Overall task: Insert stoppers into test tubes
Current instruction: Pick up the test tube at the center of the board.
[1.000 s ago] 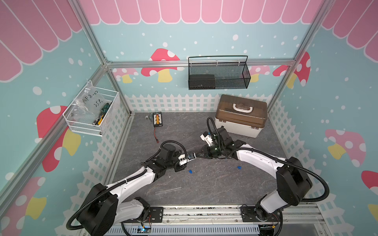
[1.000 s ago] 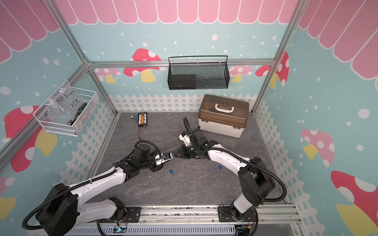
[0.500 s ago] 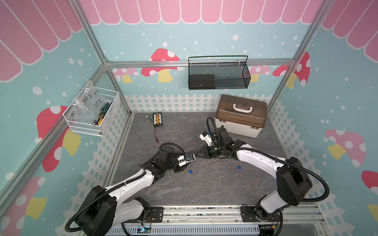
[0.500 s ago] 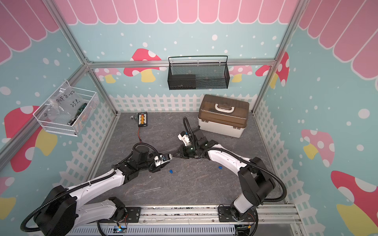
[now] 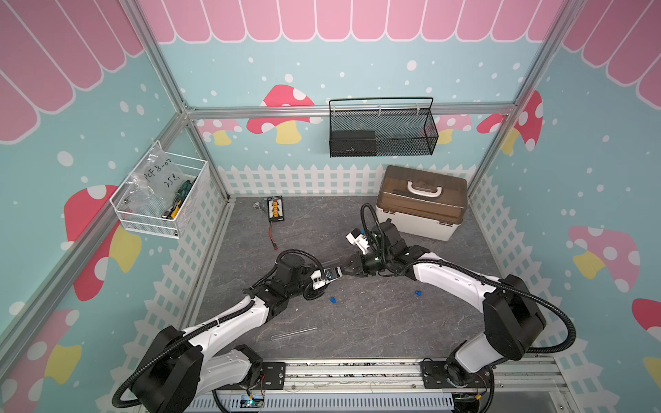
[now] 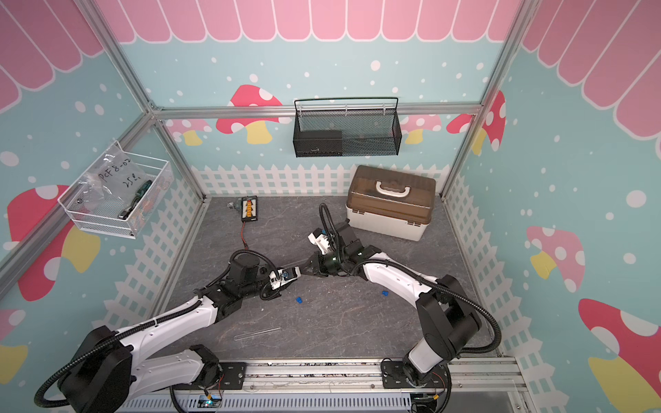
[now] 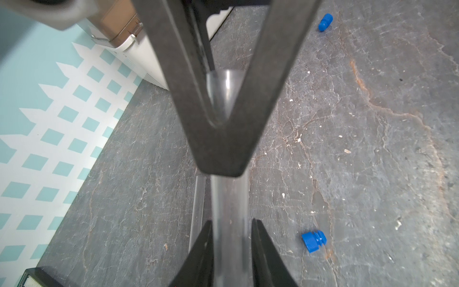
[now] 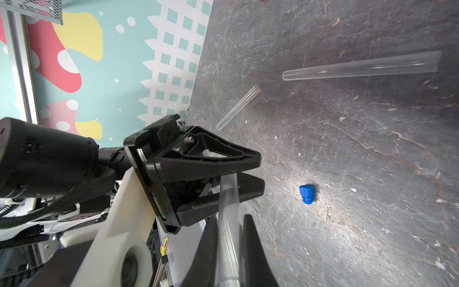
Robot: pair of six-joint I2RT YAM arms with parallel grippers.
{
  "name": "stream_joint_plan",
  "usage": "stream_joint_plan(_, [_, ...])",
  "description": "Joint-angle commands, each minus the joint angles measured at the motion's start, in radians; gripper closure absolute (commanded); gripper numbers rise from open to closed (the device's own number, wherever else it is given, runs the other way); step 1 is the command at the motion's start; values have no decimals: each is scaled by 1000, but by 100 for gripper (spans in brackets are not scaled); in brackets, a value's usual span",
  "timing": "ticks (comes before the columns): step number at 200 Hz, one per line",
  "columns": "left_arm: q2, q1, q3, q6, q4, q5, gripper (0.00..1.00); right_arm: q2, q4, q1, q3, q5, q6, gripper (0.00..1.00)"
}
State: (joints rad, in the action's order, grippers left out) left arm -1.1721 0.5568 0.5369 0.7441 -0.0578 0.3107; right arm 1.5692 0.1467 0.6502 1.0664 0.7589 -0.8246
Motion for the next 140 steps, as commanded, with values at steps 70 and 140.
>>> stream_joint_plan(70, [29,-1,-8,22,17,-9,95,-43,-25,5,-3,-15,10,69])
stream_joint_plan(140, [77,-7,54,-150,174,-161,100,-163,122,-12,-5,-306,252,55])
